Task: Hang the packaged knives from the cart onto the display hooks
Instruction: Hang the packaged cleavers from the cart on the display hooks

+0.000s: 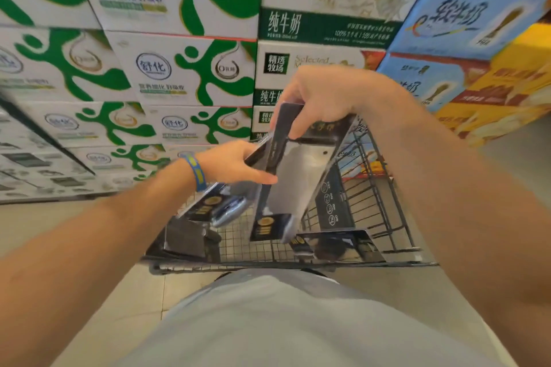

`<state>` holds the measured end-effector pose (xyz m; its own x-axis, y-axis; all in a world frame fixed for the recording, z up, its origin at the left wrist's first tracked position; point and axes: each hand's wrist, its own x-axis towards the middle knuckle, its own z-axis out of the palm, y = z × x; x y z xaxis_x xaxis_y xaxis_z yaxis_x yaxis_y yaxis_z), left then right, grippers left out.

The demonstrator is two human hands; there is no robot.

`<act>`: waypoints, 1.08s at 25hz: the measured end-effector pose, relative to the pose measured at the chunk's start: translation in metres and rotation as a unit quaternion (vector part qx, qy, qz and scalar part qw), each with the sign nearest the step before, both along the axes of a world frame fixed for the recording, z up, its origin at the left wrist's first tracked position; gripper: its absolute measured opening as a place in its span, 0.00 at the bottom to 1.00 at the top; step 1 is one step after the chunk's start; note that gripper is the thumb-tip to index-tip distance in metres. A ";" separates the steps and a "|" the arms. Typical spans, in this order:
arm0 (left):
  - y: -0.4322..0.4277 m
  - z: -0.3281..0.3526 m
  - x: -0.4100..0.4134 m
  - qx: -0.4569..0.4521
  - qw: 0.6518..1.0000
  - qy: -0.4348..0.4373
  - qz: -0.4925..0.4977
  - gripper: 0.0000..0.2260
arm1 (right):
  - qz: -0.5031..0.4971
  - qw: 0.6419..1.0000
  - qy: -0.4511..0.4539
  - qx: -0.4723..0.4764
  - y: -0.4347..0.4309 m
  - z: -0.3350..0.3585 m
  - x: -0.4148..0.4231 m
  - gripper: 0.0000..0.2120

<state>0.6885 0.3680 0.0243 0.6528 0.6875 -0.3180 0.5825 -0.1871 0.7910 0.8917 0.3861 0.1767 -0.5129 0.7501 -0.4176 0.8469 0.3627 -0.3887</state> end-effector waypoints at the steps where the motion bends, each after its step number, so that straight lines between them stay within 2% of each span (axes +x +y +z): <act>1: -0.008 -0.004 0.004 0.018 0.998 -0.051 0.040 0.17 | -0.004 1.000 0.005 0.011 -0.001 0.007 0.005 0.10; 3: -0.015 -0.009 0.009 0.060 0.987 -0.111 0.098 0.22 | -0.014 0.999 0.016 0.039 -0.001 0.014 0.015 0.08; 5: -0.010 -0.004 0.008 0.078 0.979 -0.133 0.135 0.26 | -0.044 0.984 0.024 0.174 0.006 0.009 0.021 0.11; 6: -0.006 0.002 0.006 0.067 0.973 -0.143 0.171 0.24 | -0.092 0.961 0.027 0.261 0.009 0.001 0.025 0.25; 7: -0.002 0.006 0.003 0.054 0.962 -0.159 0.216 0.22 | -0.172 0.933 0.065 0.308 0.009 -0.011 0.028 0.41; 8: 0.002 0.008 -0.002 0.032 0.949 -0.176 0.258 0.23 | -0.261 0.904 0.130 0.312 0.003 -0.026 0.029 0.53; 9: 0.006 0.013 -0.007 0.007 0.931 -0.204 0.303 0.21 | -0.339 0.880 0.186 0.277 -0.008 -0.045 0.028 0.60; 10: 0.009 0.017 -0.012 -0.031 0.907 -0.236 0.346 0.16 | -0.395 0.867 0.226 0.205 -0.023 -0.067 0.023 0.63; 11: 0.014 0.024 -0.017 -0.074 0.878 -0.278 0.383 0.10 | -0.425 0.857 0.263 0.123 -0.035 -0.091 0.016 0.61; 12: 0.018 0.030 -0.020 -0.117 0.855 -0.305 0.403 0.17 | -0.439 0.842 0.309 0.056 -0.048 -0.110 0.008 0.54; 14: 0.020 0.042 -0.024 -0.174 0.837 -0.304 0.421 0.43 | -0.459 0.798 0.390 0.002 -0.061 -0.135 -0.007 0.34; 15: 0.019 0.045 -0.025 -0.189 0.831 -0.309 0.423 0.49 | -0.466 0.779 0.421 0.006 -0.065 -0.142 -0.014 0.29; 16: 0.019 0.041 -0.026 -0.207 0.821 -0.326 0.421 0.49 | -0.475 0.758 0.447 0.011 -0.068 -0.144 -0.020 0.27; 17: 0.018 0.037 -0.026 -0.230 0.800 -0.355 0.426 0.44 | -0.489 0.737 0.467 0.018 -0.071 -0.145 -0.023 0.25; 18: 0.019 0.032 -0.028 -0.244 0.785 -0.378 0.426 0.35 | -0.508 0.715 0.479 0.031 -0.074 -0.144 -0.024 0.25; 20: 0.017 0.028 -0.028 -0.247 0.778 -0.394 0.423 0.18 | -0.555 0.662 0.500 0.063 -0.081 -0.142 -0.016 0.26; 21: 0.019 0.026 -0.025 -0.243 0.784 -0.390 0.417 0.14 | -0.584 0.626 0.511 0.072 -0.083 -0.138 -0.006 0.27; 23: 0.023 0.030 -0.012 -0.226 0.808 -0.394 0.375 0.11 | -0.631 0.572 0.517 0.086 -0.090 -0.124 0.015 0.30; 25: 0.026 0.036 0.010 -0.212 0.830 -0.412 0.311 0.14 | -0.652 0.558 0.498 0.125 -0.101 -0.103 0.038 0.34; 27: 0.027 0.046 0.038 -0.214 0.837 -0.423 0.274 0.16 | -0.671 0.550 0.465 0.176 -0.121 -0.083 0.063 0.32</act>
<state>0.7268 0.3946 0.0704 0.3933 0.8985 -0.1949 -0.3144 0.3307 0.8898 0.9547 0.2647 0.0942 0.7330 0.6634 -0.1501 -0.0616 -0.1550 -0.9860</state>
